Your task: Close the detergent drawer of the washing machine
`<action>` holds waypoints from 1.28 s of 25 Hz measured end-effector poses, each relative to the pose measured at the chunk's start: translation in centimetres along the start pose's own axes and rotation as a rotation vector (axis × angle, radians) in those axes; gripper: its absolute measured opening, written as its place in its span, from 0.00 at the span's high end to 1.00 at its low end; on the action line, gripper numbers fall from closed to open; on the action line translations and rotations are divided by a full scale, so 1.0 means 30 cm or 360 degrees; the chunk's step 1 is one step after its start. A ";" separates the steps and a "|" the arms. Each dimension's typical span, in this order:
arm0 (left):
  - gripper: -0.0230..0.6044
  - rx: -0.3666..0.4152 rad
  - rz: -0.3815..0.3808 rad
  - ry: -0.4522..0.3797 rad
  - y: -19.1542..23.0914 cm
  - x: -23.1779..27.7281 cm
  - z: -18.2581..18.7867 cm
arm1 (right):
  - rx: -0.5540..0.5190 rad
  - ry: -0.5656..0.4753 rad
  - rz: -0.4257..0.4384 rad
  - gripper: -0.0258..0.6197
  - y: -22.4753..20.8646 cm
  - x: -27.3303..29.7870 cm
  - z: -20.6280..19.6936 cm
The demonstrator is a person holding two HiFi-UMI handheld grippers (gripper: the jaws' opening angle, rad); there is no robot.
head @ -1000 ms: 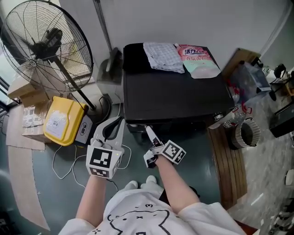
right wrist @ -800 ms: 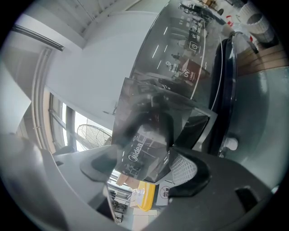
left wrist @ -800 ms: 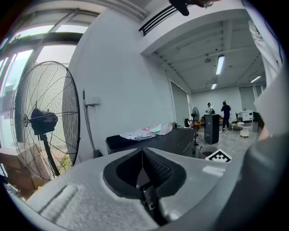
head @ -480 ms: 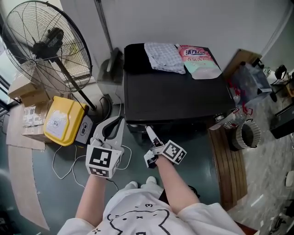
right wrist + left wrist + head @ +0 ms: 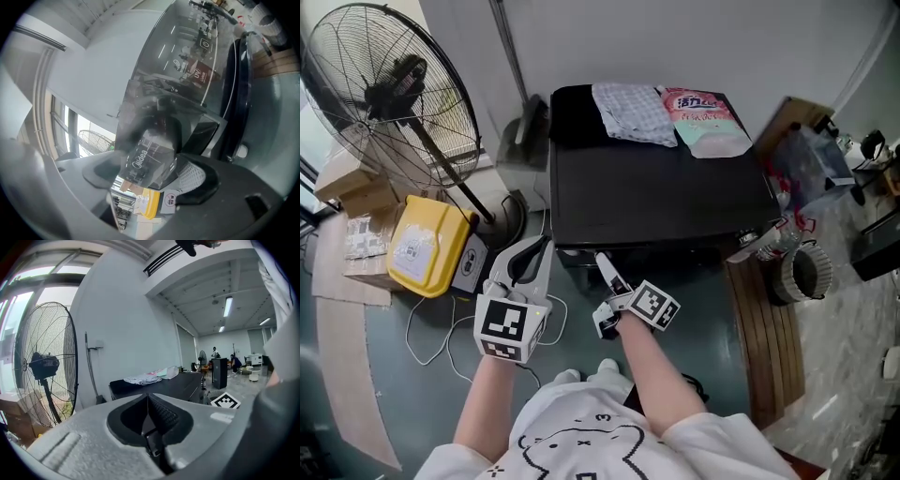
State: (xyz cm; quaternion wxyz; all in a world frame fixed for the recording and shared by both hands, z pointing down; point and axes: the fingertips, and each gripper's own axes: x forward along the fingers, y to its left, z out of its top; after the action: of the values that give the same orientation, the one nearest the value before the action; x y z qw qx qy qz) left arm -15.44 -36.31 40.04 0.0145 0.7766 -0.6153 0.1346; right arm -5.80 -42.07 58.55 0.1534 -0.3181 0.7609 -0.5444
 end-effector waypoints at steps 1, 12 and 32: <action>0.94 0.0004 0.0000 0.0000 -0.002 0.001 -0.001 | 0.0000 0.0004 -0.0011 0.39 -0.004 0.010 0.004; 0.94 0.0016 0.0054 -0.0009 0.003 -0.022 0.019 | -0.0045 0.0053 -0.0014 0.37 -0.008 0.028 0.018; 0.94 -0.0054 0.0072 -0.0003 -0.110 -0.180 -0.028 | -0.0426 0.0347 -0.0146 0.49 0.099 -0.085 0.008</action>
State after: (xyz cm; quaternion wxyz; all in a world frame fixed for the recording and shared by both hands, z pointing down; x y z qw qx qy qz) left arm -13.53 -30.21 40.09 0.0242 0.7622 -0.6350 0.1237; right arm -4.70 -39.97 55.42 0.0012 -0.3091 0.8233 -0.4760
